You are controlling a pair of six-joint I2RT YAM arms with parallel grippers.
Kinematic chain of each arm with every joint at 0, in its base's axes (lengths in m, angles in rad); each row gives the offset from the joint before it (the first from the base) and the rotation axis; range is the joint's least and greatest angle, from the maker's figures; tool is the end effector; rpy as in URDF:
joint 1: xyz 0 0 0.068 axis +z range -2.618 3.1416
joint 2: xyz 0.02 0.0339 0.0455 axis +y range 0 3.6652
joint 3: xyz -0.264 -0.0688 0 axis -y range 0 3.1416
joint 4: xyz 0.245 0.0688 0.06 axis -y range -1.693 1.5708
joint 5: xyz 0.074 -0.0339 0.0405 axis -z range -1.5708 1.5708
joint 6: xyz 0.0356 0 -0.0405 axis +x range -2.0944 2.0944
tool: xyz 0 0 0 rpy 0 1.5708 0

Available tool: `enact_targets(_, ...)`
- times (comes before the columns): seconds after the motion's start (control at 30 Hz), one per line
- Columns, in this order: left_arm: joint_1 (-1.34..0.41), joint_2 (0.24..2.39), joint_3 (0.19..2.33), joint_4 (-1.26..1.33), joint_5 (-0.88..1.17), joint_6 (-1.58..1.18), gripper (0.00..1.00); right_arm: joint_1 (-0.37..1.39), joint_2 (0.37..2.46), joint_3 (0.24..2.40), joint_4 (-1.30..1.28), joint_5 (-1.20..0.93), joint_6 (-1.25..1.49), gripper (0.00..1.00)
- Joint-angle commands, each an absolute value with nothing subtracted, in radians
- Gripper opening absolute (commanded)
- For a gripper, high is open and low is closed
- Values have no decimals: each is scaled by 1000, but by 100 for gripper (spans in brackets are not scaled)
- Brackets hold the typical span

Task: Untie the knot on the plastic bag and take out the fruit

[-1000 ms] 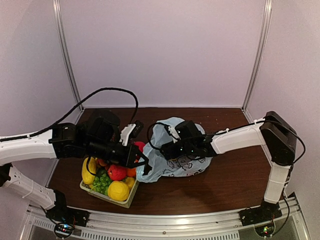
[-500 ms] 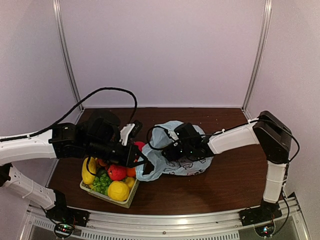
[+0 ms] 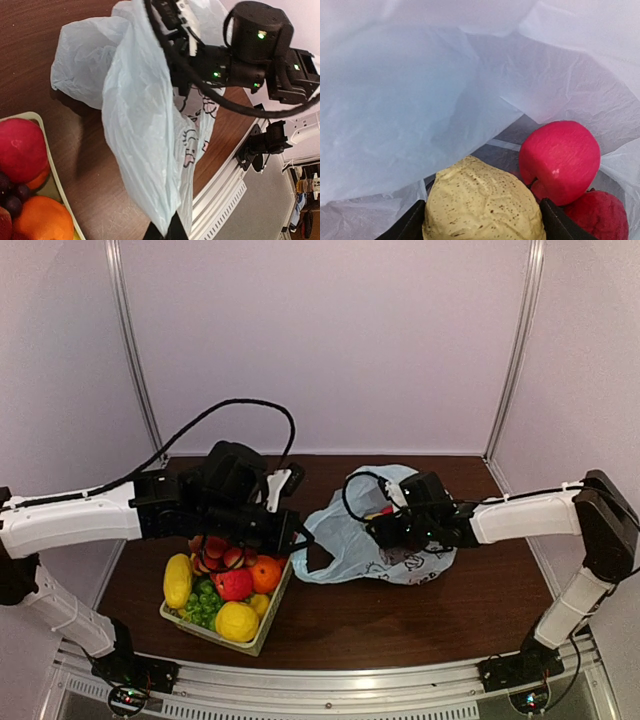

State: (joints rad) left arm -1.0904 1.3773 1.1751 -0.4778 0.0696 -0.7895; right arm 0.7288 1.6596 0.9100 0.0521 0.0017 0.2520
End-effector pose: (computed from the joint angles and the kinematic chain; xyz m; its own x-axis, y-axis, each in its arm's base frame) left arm 0.1394 -0.2729 0.3133 -0.8505 0.0994 -0.5165 0.4343 0.6868 -0.5829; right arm 0.2594 0.2315 0.1831 -0.6298 -0.2280 -0.7425 -0.5245 0.8299 0.1901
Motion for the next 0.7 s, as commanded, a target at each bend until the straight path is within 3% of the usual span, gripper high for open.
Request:
enact_targets(0.0, -1028, 1419, 1213, -365, 124, -747, 0, 712, 1542, 854, 8, 23, 231, 59)
enact_targets(0.33, -967, 1509, 1257, -315, 195, -731, 0, 753, 1302, 736, -13, -137, 299, 57)
enact_targets(0.53, -960, 1475, 1263, -406, 95, -727, 0, 762, 1165, 692, -164, 113, 349, 58)
enact_targets(0.67, -938, 1418, 1214, -430, 68, -734, 0, 759, 1124, 665, -213, 163, 349, 60)
